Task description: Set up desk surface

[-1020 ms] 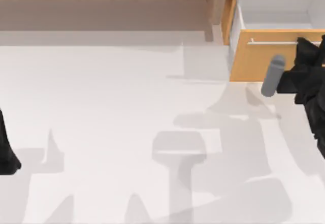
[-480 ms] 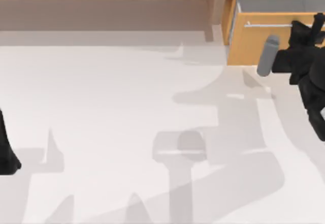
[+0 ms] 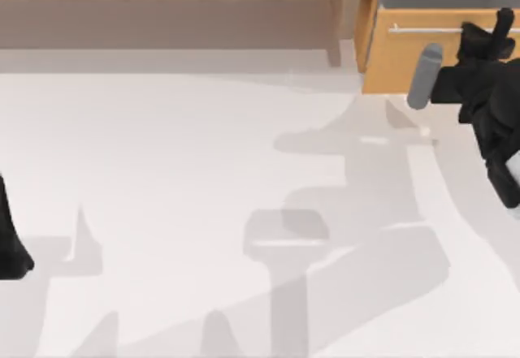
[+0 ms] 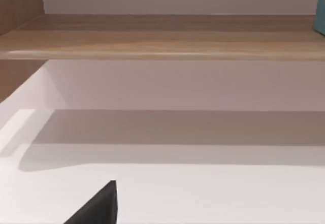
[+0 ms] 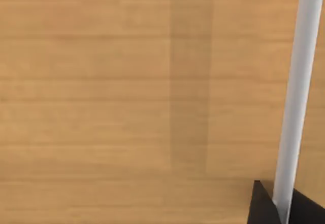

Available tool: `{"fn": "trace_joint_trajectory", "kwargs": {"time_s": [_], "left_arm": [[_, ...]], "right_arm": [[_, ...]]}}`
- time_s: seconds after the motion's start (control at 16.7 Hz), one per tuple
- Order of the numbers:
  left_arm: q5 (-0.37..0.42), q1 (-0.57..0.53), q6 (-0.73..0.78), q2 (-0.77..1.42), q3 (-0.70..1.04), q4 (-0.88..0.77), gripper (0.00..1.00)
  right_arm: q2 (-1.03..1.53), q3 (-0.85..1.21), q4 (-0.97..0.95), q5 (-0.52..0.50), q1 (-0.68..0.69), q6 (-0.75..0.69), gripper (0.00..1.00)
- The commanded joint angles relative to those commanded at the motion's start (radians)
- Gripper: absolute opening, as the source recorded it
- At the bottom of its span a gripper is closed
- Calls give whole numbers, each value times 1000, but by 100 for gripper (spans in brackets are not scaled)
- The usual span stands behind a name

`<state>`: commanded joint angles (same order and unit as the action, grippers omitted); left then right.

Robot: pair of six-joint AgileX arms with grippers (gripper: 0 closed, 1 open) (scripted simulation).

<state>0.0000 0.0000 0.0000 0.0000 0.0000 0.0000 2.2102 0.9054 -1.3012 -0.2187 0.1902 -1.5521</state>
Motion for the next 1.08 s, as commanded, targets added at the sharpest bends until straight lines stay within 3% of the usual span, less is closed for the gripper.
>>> {"fn": "trace_joint_trajectory", "kwargs": {"time_s": [0.36,0.66,1.08], "left_arm": [[0,0,0,0,0,0,100],[0,0,0,0,0,0,100],[0,0,0,0,0,0,100]], "right_arm": [[82,178,104,19,-24,0,0],[91,198,116,21,-26,1,0],[91,198,116,21,-26,1,53]]}}
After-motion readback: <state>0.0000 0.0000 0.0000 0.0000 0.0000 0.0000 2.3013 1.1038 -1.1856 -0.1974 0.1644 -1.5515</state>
